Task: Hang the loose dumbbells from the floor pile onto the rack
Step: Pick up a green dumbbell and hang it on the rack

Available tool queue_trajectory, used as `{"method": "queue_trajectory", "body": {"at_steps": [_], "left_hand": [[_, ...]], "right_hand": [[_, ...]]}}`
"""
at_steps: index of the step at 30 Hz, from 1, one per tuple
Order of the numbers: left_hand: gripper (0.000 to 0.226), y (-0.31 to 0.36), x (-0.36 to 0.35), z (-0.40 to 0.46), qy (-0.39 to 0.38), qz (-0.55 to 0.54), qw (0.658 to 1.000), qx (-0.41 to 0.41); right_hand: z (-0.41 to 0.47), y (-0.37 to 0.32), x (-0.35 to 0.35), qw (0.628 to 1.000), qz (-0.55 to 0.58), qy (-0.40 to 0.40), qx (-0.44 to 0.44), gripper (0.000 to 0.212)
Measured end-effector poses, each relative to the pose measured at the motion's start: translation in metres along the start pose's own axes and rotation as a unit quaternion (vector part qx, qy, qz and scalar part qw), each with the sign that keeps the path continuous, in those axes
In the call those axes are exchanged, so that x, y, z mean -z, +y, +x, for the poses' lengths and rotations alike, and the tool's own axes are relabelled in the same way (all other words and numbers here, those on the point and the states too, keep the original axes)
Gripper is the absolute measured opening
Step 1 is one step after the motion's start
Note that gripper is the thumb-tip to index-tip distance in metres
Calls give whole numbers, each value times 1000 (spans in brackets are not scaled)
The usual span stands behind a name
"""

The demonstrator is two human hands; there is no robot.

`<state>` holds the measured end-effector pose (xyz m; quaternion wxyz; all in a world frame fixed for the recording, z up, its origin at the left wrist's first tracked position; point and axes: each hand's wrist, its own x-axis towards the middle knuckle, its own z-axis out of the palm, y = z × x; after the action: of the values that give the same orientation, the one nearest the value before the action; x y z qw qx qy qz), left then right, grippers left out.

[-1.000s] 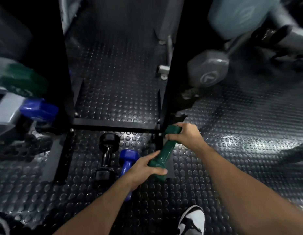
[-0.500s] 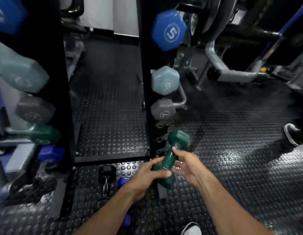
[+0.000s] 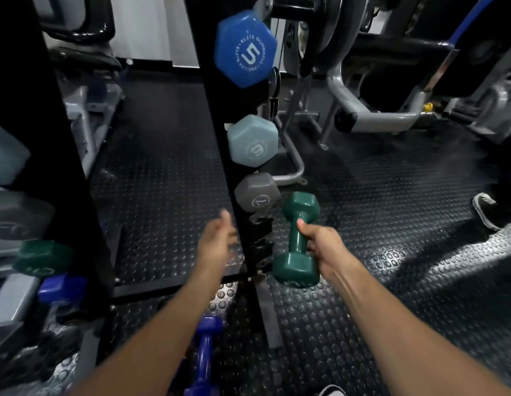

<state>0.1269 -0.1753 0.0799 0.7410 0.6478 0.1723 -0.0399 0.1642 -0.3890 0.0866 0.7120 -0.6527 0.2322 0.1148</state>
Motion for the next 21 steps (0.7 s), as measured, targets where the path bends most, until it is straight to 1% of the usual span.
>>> {"method": "queue_trajectory", "body": {"at_steps": [1,3,5,6,8,9,10,11,12,13,15,16,17,19,21], "left_hand": [[73,12,4,16,13,-50,999,4],[78,32,9,44,23,-94,995,-4],[80,44,9,65,-14,-104,994,-9],[77,49,8,69,-43,-109,993,-9],[59,56,0,73,-97,-106,989,-26],[50,58,-4,76,-109,-103,988,-38],[46,59,-7,77,-109,-101,988,-44],[45,58,-9,80,-106,-97,989,-47],[48,57,-11,81,-108,-96,988,-46],[51,56,-12,82,-112,-94,988,-44],[58,54,-14,83,-113,-94,988,-40],[60,52,-14,84,-111,-96,989,-36],[61,52,-15,85,-110,-96,989,-34],[63,51,-15,85,-109,-94,989,-35],[62,51,-14,85,-108,-90,989,-37]], "right_hand": [[8,-6,1,1000,-13,-5,9,25],[25,-17,1,999,-34,-14,23,27],[46,-23,-1,998,-54,-12,28,30],[54,-26,-3,998,-61,-10,26,31],[69,-31,-9,997,-74,-8,22,38],[78,-32,-13,996,-81,-8,22,44],[82,-33,-17,996,-87,-9,25,53],[88,-34,-20,995,-95,-9,29,60],[95,-35,-24,994,-100,-12,31,62],[100,-36,-28,994,-103,-15,33,56],[103,-42,-37,992,-118,-18,38,25],[104,-45,-41,991,-127,-16,36,13],[105,-47,-45,991,-130,-14,35,16],[112,-47,-51,990,-138,-14,29,32],[116,-48,-54,989,-146,-12,26,38]]}}
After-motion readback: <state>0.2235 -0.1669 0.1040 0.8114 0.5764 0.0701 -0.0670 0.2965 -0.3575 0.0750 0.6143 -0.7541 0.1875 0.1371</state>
